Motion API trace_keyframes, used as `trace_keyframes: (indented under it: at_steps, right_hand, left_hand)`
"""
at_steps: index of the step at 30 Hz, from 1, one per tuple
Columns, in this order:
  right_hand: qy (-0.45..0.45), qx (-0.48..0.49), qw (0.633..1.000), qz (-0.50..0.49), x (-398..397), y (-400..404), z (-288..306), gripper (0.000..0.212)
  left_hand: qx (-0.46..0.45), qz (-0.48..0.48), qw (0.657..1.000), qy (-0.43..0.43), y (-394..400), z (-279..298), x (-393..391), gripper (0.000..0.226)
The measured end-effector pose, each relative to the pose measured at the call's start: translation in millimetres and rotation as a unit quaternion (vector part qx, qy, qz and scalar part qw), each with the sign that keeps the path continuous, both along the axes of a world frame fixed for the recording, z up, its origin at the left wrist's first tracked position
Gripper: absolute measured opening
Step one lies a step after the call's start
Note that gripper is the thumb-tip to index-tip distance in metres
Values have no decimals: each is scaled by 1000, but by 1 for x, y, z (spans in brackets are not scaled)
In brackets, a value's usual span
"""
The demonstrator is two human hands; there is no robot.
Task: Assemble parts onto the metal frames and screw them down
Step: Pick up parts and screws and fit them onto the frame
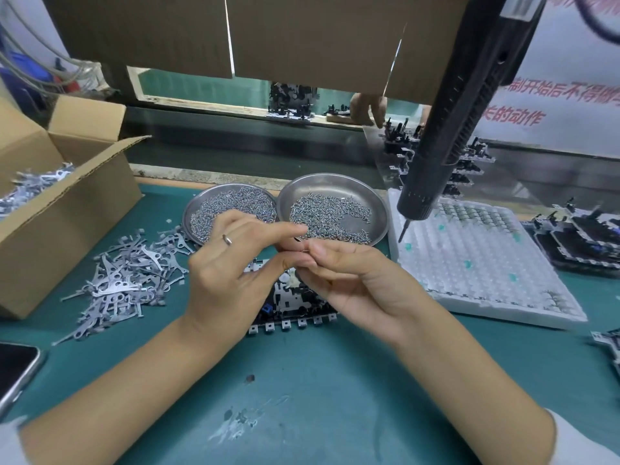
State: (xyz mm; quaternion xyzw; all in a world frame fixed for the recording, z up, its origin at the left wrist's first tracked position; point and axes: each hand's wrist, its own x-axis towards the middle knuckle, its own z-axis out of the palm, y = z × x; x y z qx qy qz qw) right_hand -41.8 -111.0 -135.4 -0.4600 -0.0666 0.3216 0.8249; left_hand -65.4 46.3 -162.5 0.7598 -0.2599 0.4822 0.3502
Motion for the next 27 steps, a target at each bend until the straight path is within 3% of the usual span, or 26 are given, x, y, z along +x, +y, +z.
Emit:
trace_keyframes:
  at_steps: [2, 8, 13, 16, 18, 20, 22, 24, 27]
  right_hand:
    - [21, 5, 1000, 1, 0, 0, 0, 54]
    - [8, -16, 999, 34, 5, -2, -2, 25]
    - [-76, -129, 988, 34, 10, -16, 8, 14]
    - [-148, -257, 953, 60, 16, -47, 27, 6]
    - [-219, -427, 877, 29, 27, -81, 44, 8]
    - [-287, -622, 725, -67, 49, -123, 56, 11]
    - [-314, -742, 568, -168, 76, -162, 58, 19]
    - [-303, -781, 512, -190, 95, -190, 49, 26]
    - [-306, -810, 487, -117, 108, -211, 31, 31]
  left_hand:
    - [7, -1, 1000, 2, -1, 1, -1, 29]
    - [-2, -17, 996, 91, -4, 1, -6, 28]
    - [-38, -40, 977, 205, -9, 1, -7, 27]
    - [-111, -62, 960, 249, -11, -1, -8, 19]
    - [-175, -62, 940, 286, -11, -3, -7, 16]
    - [-213, -51, 926, 309, -10, -6, -5, 16]
    - [-242, -55, 915, 317, -11, -7, -3, 14]
    - [-255, -59, 911, 319, -12, -8, -1, 13]
    - [-253, -55, 911, 319, -14, -9, -2, 18]
